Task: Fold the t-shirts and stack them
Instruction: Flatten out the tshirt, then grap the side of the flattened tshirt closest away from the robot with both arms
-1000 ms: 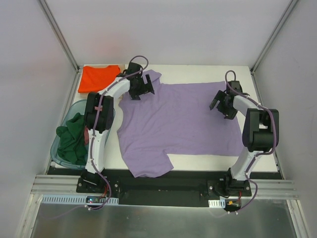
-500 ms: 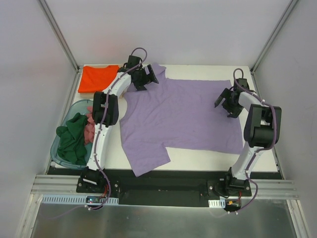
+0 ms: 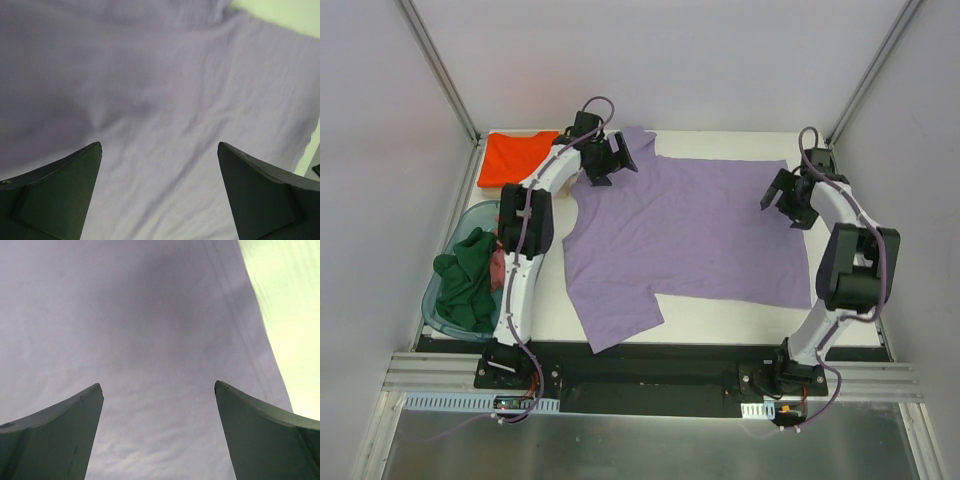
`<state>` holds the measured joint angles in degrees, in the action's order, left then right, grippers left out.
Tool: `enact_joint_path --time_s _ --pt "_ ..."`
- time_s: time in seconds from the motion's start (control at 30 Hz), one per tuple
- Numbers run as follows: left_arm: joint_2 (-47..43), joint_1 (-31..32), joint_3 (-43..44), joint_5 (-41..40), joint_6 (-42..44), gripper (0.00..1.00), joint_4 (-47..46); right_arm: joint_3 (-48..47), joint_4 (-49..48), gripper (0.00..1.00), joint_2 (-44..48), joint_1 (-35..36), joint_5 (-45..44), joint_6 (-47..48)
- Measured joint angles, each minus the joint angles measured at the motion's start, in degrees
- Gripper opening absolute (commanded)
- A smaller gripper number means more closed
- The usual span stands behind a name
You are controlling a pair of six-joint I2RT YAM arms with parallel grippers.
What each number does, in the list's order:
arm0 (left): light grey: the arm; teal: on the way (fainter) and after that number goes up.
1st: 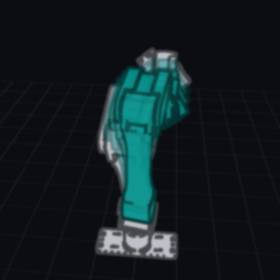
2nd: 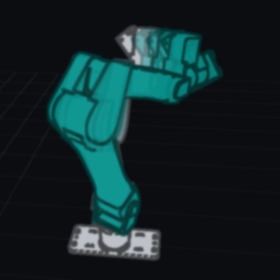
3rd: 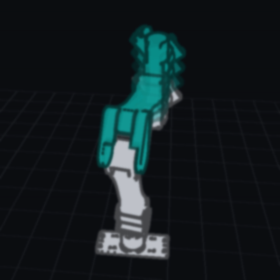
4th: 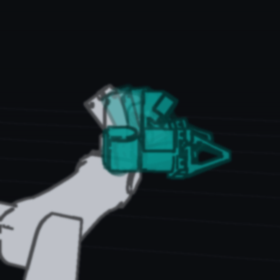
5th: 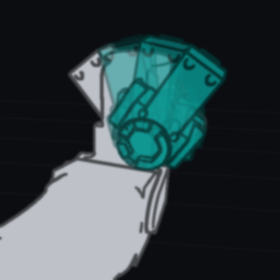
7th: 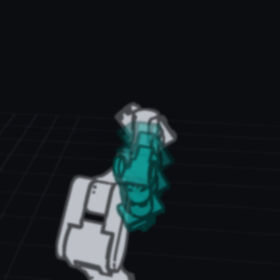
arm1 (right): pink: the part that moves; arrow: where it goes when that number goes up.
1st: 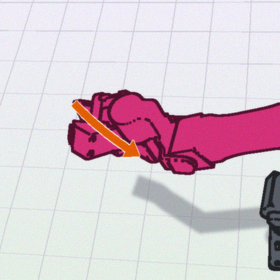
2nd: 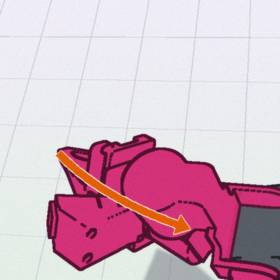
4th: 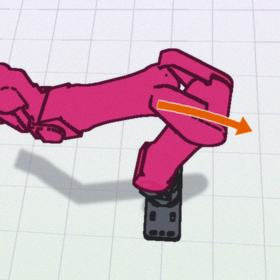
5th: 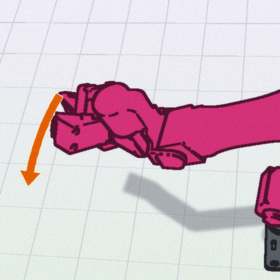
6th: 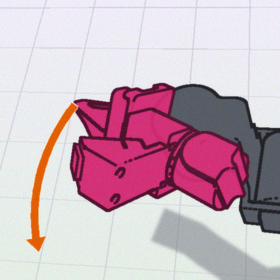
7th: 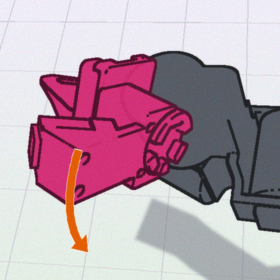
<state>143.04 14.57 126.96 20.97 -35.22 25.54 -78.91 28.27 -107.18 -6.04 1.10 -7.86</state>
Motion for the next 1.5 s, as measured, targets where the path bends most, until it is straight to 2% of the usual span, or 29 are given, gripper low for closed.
enact_joint_path --time_s 0.07,0.13,0.17,0.3,0.43,0.53,0.67,0.8,0.97,1.1,1.3,1.5 --pt "-5.33 0.13 -6.21 -0.11 0.37 0.99 0.31 3.19 -0.15 0.96 5.64 0.2 -0.94 0.24" --pt "-14.19 0.44 -16.04 -1.22 1.09 0.99 0.42 9.35 -0.59 0.96 14.86 0.39 -1.84 0.09" --pt "-19.45 0.9 -21.35 -2.34 1.42 0.99 0.48 13.73 -0.98 0.96 21.22 0.44 -2.12 -0.26" --pt "-43.5 5.68 -43.23 -8.57 1.33 0.99 -0.39 25.16 -3.43 0.96 34.4 0.46 -2.25 -2.01" --pt "-67.32 14.86 -64.32 -14.25 -1.51 0.99 -1.07 35.58 -3.74 0.96 40.09 0.46 -2.12 -3.34" --pt "-76.89 18.88 -76.89 -16.24 -4.98 0.94 -0.87 39.82 -3.23 0.96 40.81 0.44 -2.1 -3.54" --pt "-81.07 21.07 -88.94 -16.52 -9.79 0.89 2.27 40.63 -3.3 0.96 42.36 0.46 -2.05 -3.48" --pt "-85.24 26.14 -95.32 -14.88 -14.43 0.78 5.75 40.63 -4.02 0.96 43.54 0.44 -1.92 -3.48" --pt "-86.16 33.57 -96.63 -12.5 -19.08 0.66 6.78 40.63 -4.07 0.96 43.54 0.44 -1.95 -3.45" --pt "-85.4 37.2 -96.65 -11.76 -21.46 0.63 6.95 40.63 -4.07 0.96 43.58 0.46 -1.95 -3.43" --pt "-82.73 38.34 -96.94 -11.5 -23.3 0.56 7.52 40.63 -4.07 0.96 43.58 0.44 -2.14 -3.43" --pt "-79.03 38.34 -96.89 -14.03 -24.3 0.52 7.78 40.65 -4.09 0.96 43.58 0.44 -2.14 -3.39"
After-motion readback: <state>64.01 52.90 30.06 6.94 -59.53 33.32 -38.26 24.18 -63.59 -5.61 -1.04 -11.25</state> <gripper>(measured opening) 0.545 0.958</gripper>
